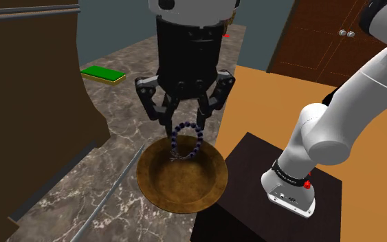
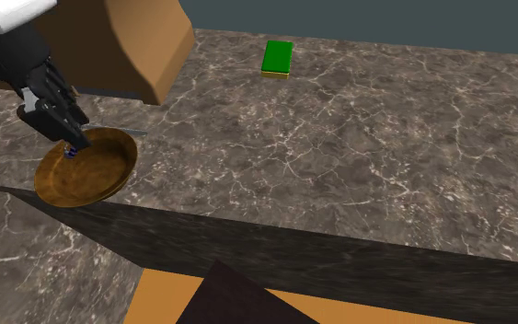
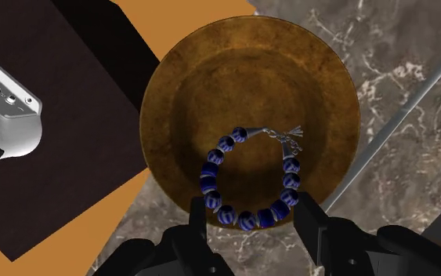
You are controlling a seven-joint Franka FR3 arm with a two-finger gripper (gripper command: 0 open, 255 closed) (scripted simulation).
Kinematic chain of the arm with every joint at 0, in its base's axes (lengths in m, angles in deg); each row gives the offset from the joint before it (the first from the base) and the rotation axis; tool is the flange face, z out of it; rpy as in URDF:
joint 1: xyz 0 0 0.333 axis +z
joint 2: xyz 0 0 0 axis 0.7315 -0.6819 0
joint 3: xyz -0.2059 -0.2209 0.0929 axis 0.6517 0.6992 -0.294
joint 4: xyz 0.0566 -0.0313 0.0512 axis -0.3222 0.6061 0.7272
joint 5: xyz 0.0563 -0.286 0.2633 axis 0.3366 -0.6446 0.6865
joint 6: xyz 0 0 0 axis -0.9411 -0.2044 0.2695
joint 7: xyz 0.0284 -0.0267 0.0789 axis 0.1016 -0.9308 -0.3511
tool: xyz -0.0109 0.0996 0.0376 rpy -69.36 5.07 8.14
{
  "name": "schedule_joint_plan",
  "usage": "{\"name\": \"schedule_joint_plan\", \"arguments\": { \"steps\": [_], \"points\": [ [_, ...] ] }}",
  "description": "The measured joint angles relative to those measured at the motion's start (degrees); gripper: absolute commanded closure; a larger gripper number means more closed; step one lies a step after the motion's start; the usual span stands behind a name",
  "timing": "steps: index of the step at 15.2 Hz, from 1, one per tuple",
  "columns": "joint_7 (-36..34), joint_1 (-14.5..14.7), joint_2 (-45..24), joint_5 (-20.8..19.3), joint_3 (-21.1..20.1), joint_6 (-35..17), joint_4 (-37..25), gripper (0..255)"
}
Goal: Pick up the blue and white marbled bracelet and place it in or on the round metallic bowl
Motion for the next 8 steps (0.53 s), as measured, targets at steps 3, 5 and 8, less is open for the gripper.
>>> {"name": "schedule_joint_plan", "arguments": {
  "steps": [3, 5, 8],
  "points": [
    [0.23, 0.11, 0.53, 0.33, 0.04, -2.31, 2.76, 255],
    [0.06, 0.28, 0.78, 0.54, -0.16, -3.83, 4.48, 255],
    [0.40, 0.41, 1.46, 0.94, -0.06, -6.35, 7.56, 255]
  ]
}}
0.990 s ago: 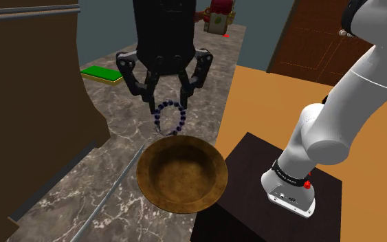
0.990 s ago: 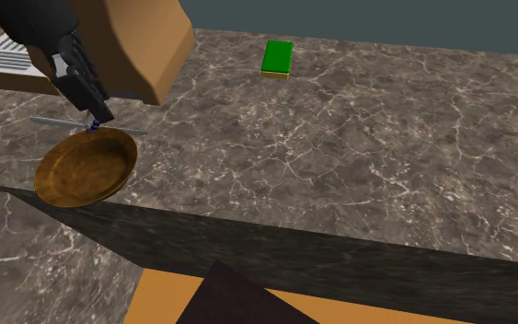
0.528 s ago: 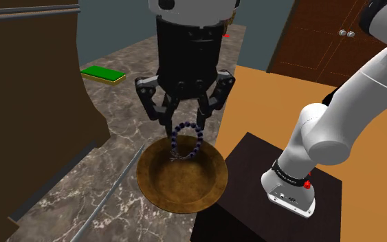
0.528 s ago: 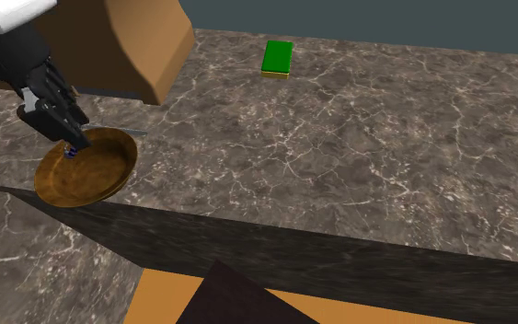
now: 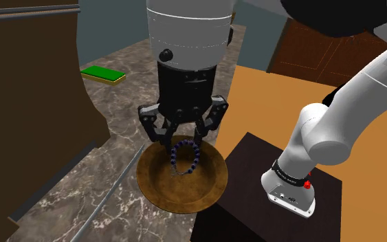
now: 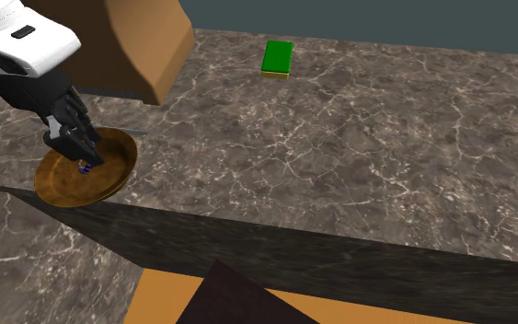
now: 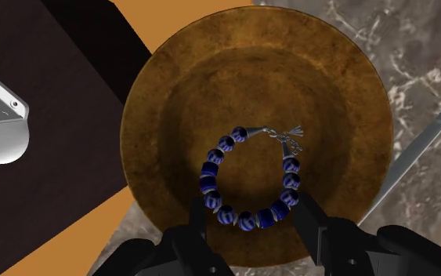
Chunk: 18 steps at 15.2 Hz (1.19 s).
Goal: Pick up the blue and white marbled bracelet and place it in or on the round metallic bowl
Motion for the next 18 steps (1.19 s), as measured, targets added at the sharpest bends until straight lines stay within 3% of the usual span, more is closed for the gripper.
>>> {"name": "schedule_joint_plan", "arguments": {
  "steps": [9, 10, 16, 18],
  "points": [
    [0.14, 0.10, 0.18, 0.17, -0.12, -2.74, 2.86, 255],
    [0.14, 0.10, 0.18, 0.17, -0.12, -2.74, 2.86, 0],
    [0.14, 0.10, 0.18, 0.17, -0.12, -2.74, 2.86, 0],
    [-0.24, -0.04, -0.54, -0.26, -0.25, -0.61, 0.10, 0]
  ]
}}
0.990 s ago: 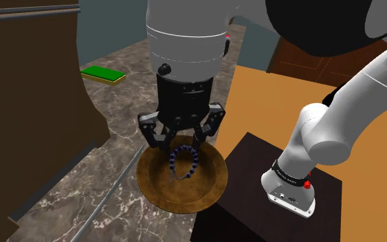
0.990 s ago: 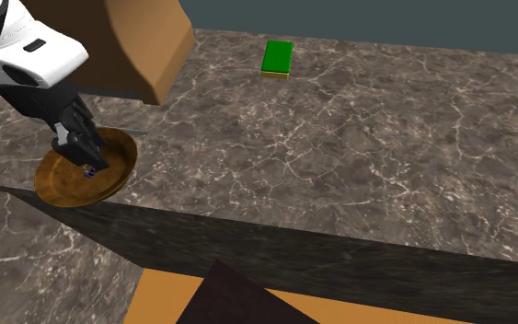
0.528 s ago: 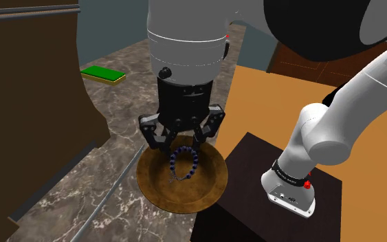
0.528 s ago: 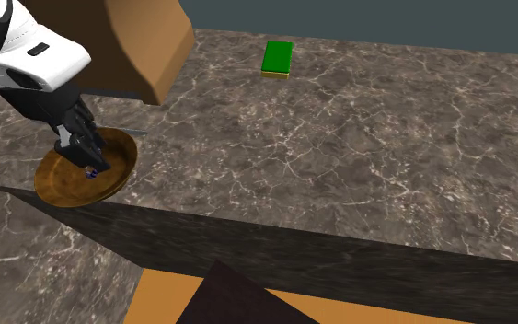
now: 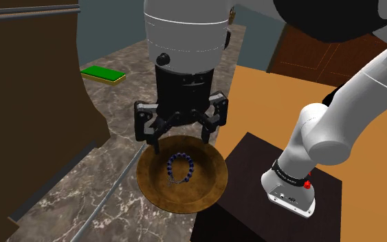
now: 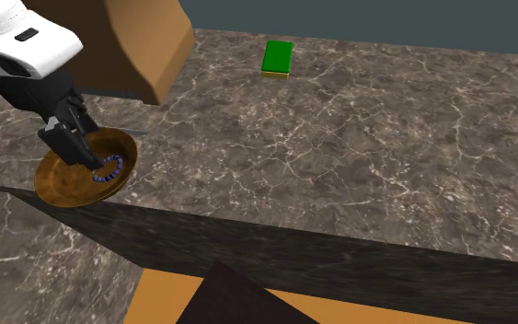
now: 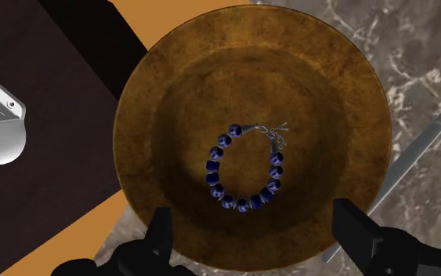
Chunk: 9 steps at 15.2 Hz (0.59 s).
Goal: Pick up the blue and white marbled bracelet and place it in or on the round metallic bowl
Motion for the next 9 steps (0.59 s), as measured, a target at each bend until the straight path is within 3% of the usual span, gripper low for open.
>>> {"name": "schedule_joint_plan", "arguments": {
  "steps": [3, 9],
  "points": [
    [-0.39, -0.26, -1.07, -0.70, -0.04, 4.29, -5.22, 0],
    [-0.61, -0.24, -1.19, -0.76, -0.13, 5.15, -6.10, 0]
  ]
}}
